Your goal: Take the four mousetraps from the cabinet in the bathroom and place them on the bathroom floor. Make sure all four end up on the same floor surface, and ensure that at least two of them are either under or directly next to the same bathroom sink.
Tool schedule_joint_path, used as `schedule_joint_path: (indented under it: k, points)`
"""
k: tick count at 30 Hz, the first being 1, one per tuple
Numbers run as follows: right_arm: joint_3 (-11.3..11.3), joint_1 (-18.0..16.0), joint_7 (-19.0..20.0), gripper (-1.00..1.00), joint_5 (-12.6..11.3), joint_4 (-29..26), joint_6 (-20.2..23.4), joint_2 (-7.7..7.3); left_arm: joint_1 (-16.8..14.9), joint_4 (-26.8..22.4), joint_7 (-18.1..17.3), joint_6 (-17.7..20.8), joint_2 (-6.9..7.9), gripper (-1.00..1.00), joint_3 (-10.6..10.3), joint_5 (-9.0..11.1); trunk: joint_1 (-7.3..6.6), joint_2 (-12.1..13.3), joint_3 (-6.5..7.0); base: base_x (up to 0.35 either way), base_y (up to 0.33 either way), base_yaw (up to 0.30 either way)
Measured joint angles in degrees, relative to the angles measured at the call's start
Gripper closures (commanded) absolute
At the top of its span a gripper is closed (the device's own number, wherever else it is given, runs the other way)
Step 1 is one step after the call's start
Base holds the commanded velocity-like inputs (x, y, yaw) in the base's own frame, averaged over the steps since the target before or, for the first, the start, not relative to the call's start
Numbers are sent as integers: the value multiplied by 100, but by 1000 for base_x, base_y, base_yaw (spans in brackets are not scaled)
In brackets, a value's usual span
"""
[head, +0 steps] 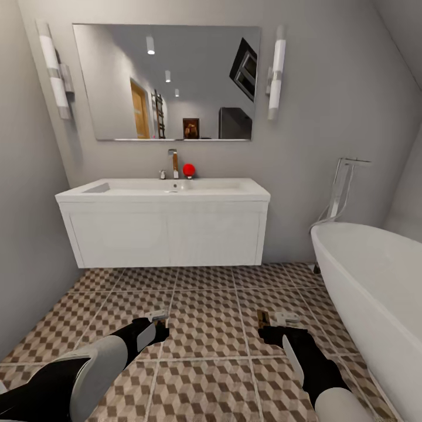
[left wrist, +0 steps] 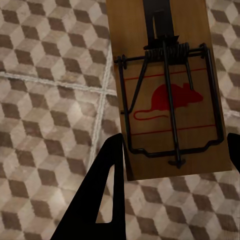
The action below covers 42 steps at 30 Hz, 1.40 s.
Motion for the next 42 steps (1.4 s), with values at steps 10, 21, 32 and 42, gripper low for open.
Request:
schedule_joint_path:
  k: [10,21,32,42]
  points:
    - [-3,0,-18,100,-1,0,-6,0,0,0,22,-4,1,100,3,5,135,-244,-130,0,0,0]
    - [-19,0,-62,100,3,0,8,-2,0,0,69,-92,6,100,1,-36,135,-244,-130,0,0,0]
    - [-8,0,-163,100,30,-73,26,-2,0,3,101,-1129,1,100,10,-3,135,-244,-130,0,0,0]
    - [-14,0,-172,100,31,-79,65,-8,0,3,100,-1059,0,100,9,0,135,-244,-130,0,0,0]
